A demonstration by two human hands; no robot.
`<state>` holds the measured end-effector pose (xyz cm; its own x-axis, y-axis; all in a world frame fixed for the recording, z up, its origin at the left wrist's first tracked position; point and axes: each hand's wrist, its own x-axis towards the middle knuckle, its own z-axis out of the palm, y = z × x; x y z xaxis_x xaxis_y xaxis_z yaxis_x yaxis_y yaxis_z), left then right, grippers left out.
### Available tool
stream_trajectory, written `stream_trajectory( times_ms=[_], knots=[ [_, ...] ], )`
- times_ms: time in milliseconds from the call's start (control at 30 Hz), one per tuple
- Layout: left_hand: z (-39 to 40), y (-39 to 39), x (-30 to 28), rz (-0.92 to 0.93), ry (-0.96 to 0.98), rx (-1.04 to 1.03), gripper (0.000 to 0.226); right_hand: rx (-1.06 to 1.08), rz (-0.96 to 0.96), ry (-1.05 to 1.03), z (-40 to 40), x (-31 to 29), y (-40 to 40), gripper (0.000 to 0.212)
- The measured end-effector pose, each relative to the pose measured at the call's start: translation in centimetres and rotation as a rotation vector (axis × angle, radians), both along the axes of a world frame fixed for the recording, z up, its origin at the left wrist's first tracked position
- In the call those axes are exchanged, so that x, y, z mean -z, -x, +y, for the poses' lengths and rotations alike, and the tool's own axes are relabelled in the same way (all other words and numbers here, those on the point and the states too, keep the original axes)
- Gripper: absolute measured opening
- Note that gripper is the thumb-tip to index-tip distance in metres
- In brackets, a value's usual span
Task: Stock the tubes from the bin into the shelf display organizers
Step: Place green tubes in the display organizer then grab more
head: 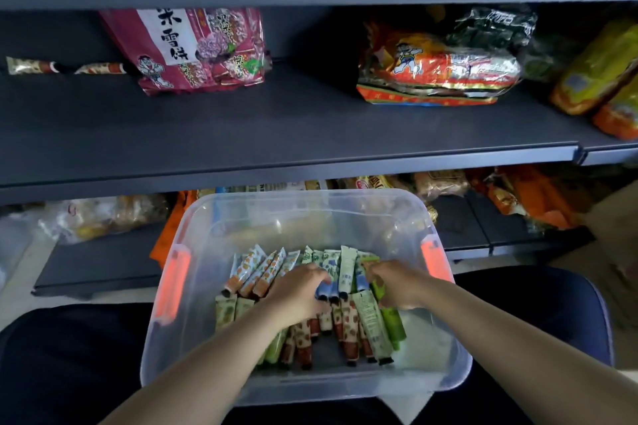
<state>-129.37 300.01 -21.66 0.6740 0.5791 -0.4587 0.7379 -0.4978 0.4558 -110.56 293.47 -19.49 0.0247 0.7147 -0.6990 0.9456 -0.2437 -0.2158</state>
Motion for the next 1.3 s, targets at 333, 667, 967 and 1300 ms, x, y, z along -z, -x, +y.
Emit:
stream_trajectory(
  times_ms=[333,667,967,1300],
  knots=[
    [-1.3,-3.8,3.4,-0.002,0.26,-0.06,0.065,0.019,-0.055,0.073,0.7,1.4,-0.2,0.031],
    [-1.4,-5.2,5.7,-0.002,0.286,-0.145,0.057,0.111,0.017,0.053,0.8,2.0,-0.7,0.032],
    [-2.1,-5.1,5.7,-0.07,0.298,-0.165,0.054,0.13,-0.002,0.116,1.1,2.1,-0.8,0.043],
    [-1.6,-4.2,6.0,-0.168,0.448,-0.263,0.03,0.073,0.046,0.148,0.7,3.0,-0.2,0.05]
  ],
)
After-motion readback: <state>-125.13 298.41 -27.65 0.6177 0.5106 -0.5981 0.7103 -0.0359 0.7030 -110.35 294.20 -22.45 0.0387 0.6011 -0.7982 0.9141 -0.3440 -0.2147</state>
